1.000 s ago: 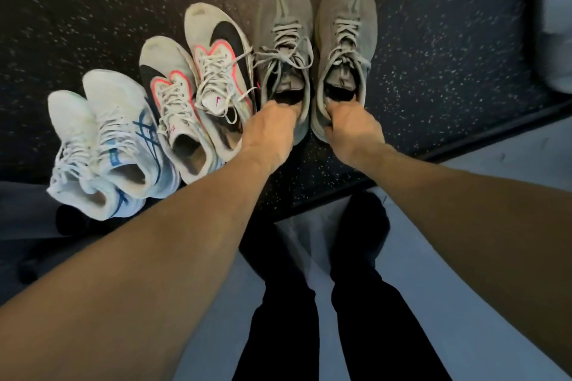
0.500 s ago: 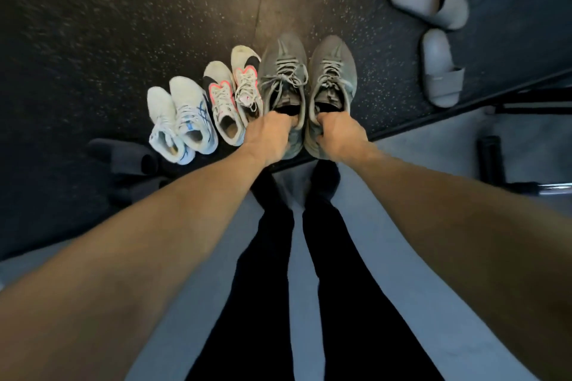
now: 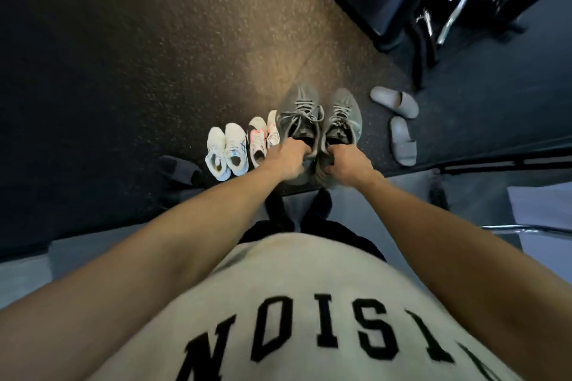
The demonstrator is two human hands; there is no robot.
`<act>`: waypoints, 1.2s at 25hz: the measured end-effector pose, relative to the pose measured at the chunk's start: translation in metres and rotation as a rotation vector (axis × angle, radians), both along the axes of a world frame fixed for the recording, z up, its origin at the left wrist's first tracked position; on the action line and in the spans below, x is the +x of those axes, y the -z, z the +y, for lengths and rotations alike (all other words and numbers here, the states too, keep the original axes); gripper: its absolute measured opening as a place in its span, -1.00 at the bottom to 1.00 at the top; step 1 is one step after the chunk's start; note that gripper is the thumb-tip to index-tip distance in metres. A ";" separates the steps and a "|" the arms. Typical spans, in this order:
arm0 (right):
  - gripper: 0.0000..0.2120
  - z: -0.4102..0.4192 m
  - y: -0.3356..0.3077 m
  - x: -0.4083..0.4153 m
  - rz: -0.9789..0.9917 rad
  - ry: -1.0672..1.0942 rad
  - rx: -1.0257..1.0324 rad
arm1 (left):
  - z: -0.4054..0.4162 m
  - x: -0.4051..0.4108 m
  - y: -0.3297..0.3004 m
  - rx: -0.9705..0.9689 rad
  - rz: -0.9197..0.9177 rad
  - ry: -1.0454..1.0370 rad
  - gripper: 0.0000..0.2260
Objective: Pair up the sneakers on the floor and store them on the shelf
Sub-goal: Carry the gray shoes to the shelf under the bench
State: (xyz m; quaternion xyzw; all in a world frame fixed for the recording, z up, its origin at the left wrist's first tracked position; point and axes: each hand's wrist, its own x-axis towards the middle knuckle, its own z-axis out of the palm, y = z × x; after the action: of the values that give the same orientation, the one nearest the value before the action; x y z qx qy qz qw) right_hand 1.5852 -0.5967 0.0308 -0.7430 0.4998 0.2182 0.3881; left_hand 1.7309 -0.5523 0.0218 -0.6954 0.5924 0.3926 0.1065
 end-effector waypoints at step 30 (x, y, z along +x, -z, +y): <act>-0.70 0.237 -0.068 -0.142 0.124 1.069 -0.214 | 0.082 -0.172 -0.086 -0.239 0.061 1.172 -0.85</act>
State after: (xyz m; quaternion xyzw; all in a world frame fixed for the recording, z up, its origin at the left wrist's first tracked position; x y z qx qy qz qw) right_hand 1.4430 -0.3595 0.0984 -0.4068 0.8489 -0.0183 0.3370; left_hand 1.5594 -0.4705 0.1076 -0.2483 0.9201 0.2189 0.2093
